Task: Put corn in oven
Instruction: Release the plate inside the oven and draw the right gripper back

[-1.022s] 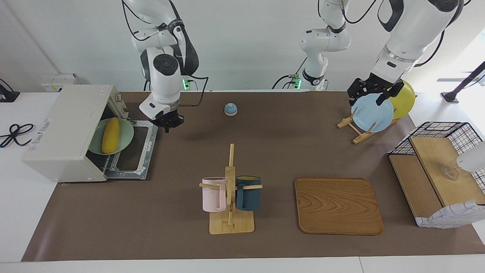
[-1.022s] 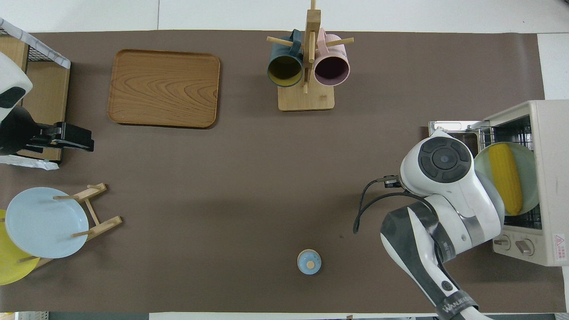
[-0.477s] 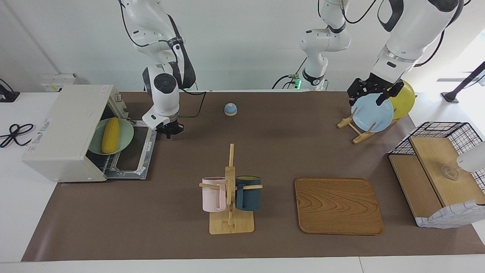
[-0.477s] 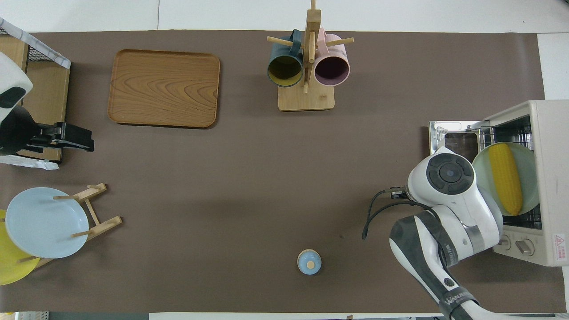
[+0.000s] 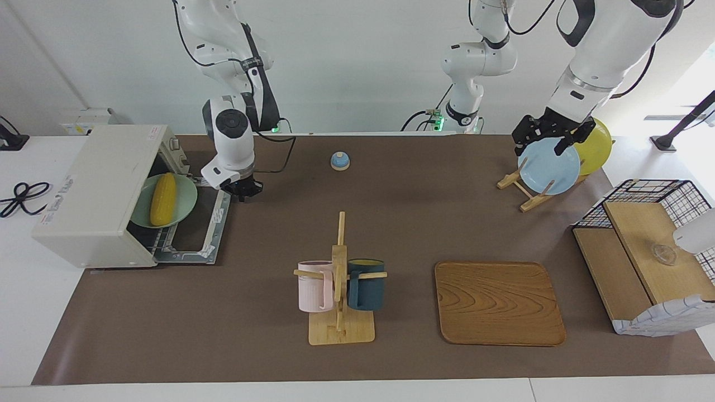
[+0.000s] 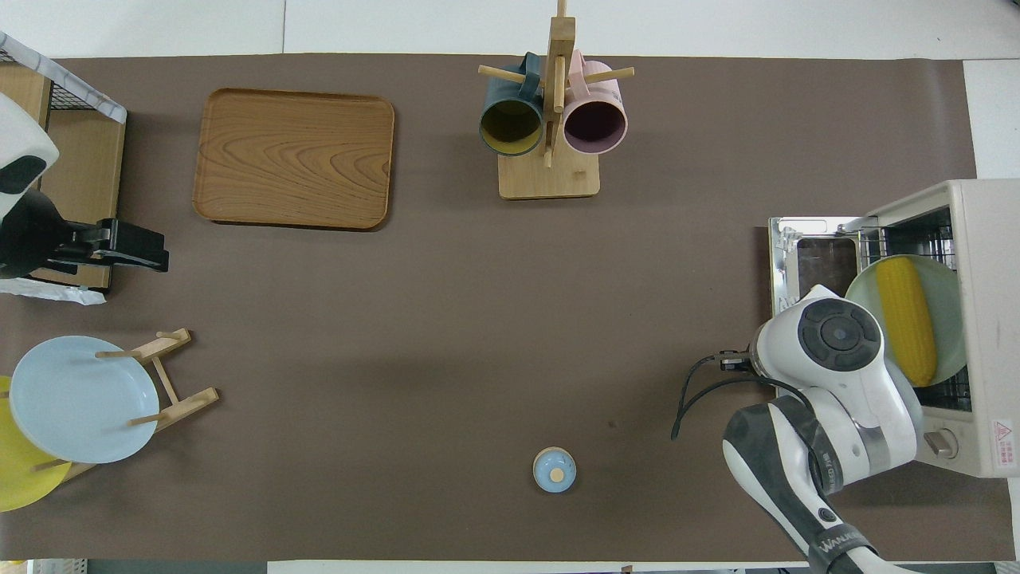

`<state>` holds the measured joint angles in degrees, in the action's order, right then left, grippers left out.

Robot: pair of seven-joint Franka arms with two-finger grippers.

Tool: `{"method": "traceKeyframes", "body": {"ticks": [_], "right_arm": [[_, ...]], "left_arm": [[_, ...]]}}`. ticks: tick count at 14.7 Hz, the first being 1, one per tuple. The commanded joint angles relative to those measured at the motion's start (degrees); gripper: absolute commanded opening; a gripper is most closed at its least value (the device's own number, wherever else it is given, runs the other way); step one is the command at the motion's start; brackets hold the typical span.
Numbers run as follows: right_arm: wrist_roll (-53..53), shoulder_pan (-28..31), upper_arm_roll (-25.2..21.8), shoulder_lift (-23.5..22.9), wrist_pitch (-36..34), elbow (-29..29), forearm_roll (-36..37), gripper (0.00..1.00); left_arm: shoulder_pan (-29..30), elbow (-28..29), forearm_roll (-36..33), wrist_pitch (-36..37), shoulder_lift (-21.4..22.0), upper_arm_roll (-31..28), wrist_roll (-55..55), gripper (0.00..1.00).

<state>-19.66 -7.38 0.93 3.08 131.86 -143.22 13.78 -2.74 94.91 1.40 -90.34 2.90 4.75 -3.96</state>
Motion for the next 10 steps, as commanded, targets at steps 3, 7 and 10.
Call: {"method": "traceKeyframes", "body": {"ticks": [3, 7, 10], "right_arm": [[2.96, 2.29, 0.31, 2.02, 1.2, -1.88, 0.02, 0.0], [2.78, 2.29, 0.31, 2.02, 0.59, -1.8, 3.0, 0.0], [2.69, 2.29, 0.31, 2.02, -2.12, -1.01, 7.82, 0.0]], "left_arm": [[0.89, 1.07, 0.27, -0.45, 0.71, 0.7, 0.18, 1.0], [0.89, 1.07, 0.27, -0.45, 0.71, 0.7, 0.18, 1.0], [0.89, 1.07, 0.27, -0.45, 0.8, 0.7, 0.18, 1.0]]}}
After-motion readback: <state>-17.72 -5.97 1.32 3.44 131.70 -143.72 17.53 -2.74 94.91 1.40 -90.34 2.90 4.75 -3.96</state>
